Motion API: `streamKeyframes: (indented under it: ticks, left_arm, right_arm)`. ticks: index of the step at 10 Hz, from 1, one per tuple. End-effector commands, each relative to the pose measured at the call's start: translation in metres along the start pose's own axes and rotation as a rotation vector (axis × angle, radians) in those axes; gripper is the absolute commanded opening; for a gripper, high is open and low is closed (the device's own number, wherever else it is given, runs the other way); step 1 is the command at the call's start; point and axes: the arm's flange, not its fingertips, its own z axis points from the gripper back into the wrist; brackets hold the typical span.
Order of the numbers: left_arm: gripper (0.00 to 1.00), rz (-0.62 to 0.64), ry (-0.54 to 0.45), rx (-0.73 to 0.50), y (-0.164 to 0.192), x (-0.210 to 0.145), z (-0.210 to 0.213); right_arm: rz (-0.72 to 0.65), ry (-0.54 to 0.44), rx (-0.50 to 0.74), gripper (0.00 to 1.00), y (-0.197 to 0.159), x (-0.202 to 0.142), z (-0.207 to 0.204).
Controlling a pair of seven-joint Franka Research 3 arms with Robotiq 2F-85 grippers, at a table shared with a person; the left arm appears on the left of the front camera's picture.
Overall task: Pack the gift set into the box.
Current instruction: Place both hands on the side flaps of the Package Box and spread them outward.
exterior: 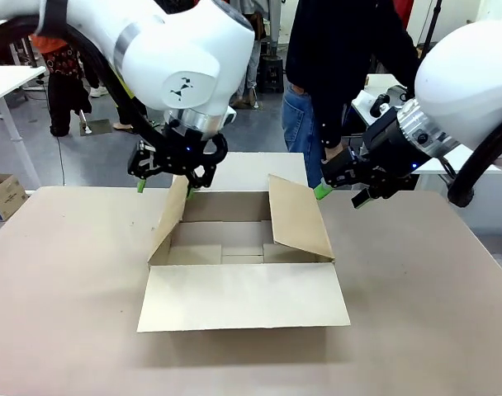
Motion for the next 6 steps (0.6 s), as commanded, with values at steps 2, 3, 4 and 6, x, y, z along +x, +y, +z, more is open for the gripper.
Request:
streamKeyframes:
  ticks: [2,3,4,6]
  left_arm:
    - [1.00,0.036,-0.005,-0.068,0.057,0.001,-0.009]
    - [1.00,0.050,0.031,-0.096,0.078,0.006,-0.021]
    - [1.00,0.067,0.047,-0.133,0.096,0.010,-0.031]
    - [1.00,0.059,0.074,-0.252,0.136,0.017,-0.048]
  right_arm:
    - [0.005,0.004,0.005,1.00,0.002,0.000,0.001]
    - [0.005,0.004,0.005,1.00,0.002,0.000,0.001]
    - [0.005,0.004,0.005,1.00,0.002,0.000,0.001]
    - [0.005,0.004,0.005,1.00,0.002,0.000,0.001]
